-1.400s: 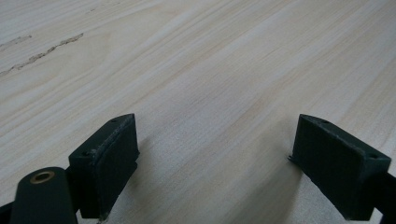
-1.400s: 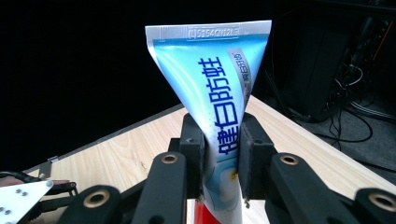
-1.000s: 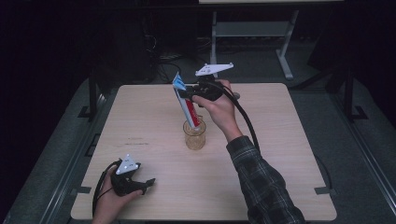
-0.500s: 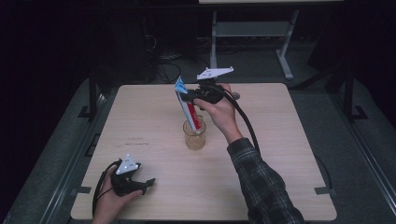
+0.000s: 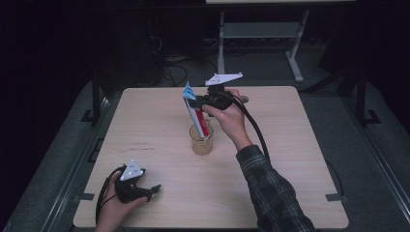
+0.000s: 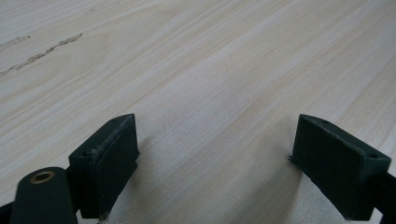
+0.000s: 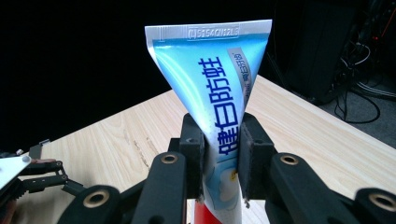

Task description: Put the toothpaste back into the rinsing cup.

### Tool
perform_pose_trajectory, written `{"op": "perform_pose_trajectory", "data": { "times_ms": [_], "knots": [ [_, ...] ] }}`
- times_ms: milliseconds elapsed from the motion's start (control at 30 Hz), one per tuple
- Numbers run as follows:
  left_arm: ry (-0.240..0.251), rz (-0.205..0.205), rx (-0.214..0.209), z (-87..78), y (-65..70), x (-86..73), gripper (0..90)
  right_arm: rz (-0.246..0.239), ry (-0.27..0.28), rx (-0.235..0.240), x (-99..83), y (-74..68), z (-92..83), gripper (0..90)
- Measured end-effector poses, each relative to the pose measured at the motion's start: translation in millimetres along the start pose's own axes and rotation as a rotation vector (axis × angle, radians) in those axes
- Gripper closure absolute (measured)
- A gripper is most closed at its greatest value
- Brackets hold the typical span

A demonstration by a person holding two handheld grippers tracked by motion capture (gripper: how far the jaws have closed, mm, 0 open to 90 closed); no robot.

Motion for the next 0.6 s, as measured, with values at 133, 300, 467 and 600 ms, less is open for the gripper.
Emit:
{"op": "perform_pose_trajectory", "data": {
  "times_ms": [133, 300, 467, 600],
  "knots": [
    [-0.001, 0.001, 0.000, -0.1, 0.0, 0.0, 13.0, 0.004, -0.002, 0.003, -3.1, 0.8, 1.1, 74.2],
    [-0.002, 0.003, 0.000, -0.2, -0.1, 0.0, 13.0, 0.008, -0.009, 0.001, -7.6, 2.2, 3.0, 74.2],
    [-0.003, 0.004, 0.000, -0.2, -0.2, -0.1, 13.0, 0.011, -0.017, 0.004, -13.4, 3.8, 6.4, 74.2],
    [-0.003, 0.002, -0.002, -0.2, 0.0, -0.1, 13.0, 0.016, -0.023, 0.006, -17.2, 4.9, 8.3, 74.1]
  ]
}}
Point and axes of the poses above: each handheld gripper's, and its own axes: z roughly forward along the jaws, x roughly out of its top, y roughly to its right, the point moved 3 cm from there along z, roughly forward along the jaws, and after that the axes turned 6 degrees about x, right-handed, at the moved point
